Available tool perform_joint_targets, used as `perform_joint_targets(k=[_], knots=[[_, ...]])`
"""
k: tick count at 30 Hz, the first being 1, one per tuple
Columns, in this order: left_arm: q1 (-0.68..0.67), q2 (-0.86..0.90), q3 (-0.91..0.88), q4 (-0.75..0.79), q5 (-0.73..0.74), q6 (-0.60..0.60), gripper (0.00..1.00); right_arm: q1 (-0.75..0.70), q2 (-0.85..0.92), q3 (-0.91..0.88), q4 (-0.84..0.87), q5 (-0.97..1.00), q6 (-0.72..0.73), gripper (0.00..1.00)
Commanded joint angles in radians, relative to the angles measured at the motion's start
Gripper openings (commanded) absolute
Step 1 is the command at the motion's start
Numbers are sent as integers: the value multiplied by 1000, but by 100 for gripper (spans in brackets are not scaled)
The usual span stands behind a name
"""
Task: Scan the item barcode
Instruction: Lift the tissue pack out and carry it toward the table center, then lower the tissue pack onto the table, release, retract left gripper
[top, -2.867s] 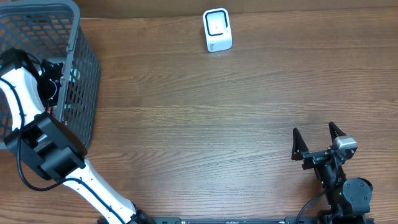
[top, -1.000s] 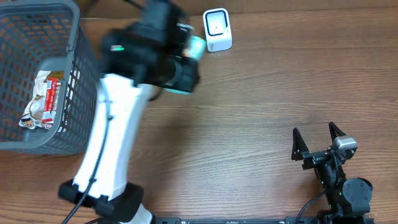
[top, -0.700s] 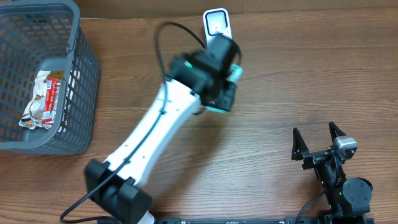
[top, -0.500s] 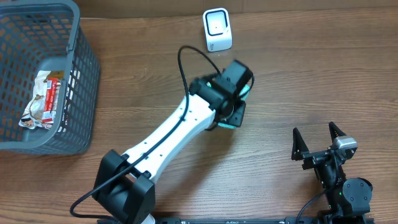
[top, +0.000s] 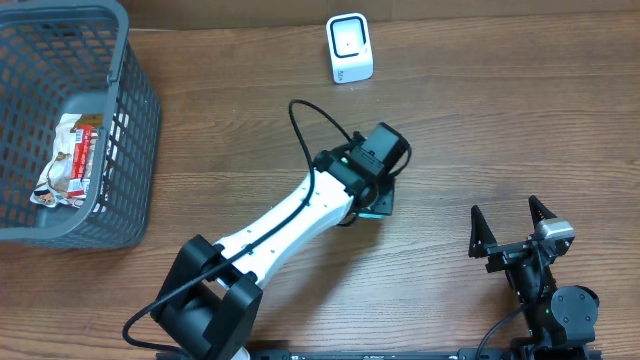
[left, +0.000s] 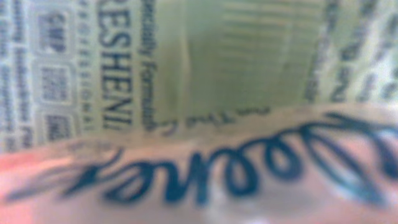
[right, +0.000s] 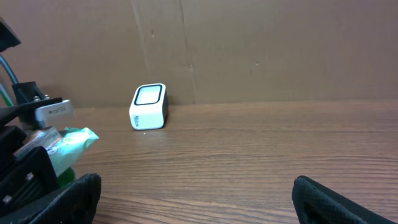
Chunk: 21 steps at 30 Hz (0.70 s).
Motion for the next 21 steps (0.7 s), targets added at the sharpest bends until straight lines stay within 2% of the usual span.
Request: perform_joint_targets(k=[1,9,15,21], knots=[[-31,9,6,20,-10,-34,28,-3,-8,-11,3,8,0,100],[-80,93,7,106,59,-115,26,-3,-8,-11,3,8,0,100],[-122,108,9,128,24,-115,27,-3,-8,-11,3,8,0,100],[-137,108,14,138,15,-105,44,-3,-8,-11,3,8,0,100]])
